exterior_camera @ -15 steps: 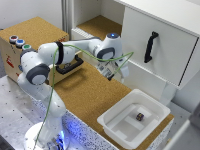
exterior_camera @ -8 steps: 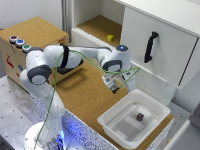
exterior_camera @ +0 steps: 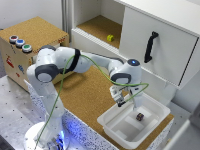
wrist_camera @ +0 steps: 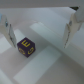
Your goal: Lift the purple block
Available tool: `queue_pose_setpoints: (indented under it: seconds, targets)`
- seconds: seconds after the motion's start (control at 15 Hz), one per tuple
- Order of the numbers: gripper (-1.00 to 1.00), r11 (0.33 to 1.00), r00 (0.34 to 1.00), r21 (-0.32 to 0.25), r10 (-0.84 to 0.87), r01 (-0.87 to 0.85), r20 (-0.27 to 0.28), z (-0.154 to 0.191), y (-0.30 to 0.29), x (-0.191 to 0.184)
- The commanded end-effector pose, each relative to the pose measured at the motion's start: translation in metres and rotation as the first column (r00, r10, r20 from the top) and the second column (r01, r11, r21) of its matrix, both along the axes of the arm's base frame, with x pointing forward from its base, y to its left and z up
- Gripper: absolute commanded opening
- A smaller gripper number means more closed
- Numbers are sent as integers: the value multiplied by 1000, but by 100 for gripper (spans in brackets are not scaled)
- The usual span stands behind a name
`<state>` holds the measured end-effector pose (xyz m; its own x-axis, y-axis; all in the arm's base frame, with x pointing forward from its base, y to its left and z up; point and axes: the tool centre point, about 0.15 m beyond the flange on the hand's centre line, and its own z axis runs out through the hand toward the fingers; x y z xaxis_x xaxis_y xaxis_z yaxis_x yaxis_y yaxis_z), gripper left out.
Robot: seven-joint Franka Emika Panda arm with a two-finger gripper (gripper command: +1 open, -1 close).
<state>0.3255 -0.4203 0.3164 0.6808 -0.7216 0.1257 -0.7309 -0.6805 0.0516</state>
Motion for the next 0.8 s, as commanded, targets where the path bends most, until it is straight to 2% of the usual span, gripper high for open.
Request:
queue_pose_setpoints:
  seconds: [0.0,0.2,0.27,0.33,0.53,0.67,0.73]
  targets:
    - [100,975,975,88,-212,206,63,-31,-18,27]
    - [100,952,948,98,-299,289,112,-30,-11,60]
    - [100,943,939,102,-326,315,111,-34,-11,69]
    - [100,931,930,127,-354,341,101,-40,-12,76]
    - [100,910,915,145,-399,388,61,-57,-9,90]
    - [100,885,896,175,-443,431,30,-73,-7,88]
    - [100,879,890,172,-456,445,23,-79,-8,86]
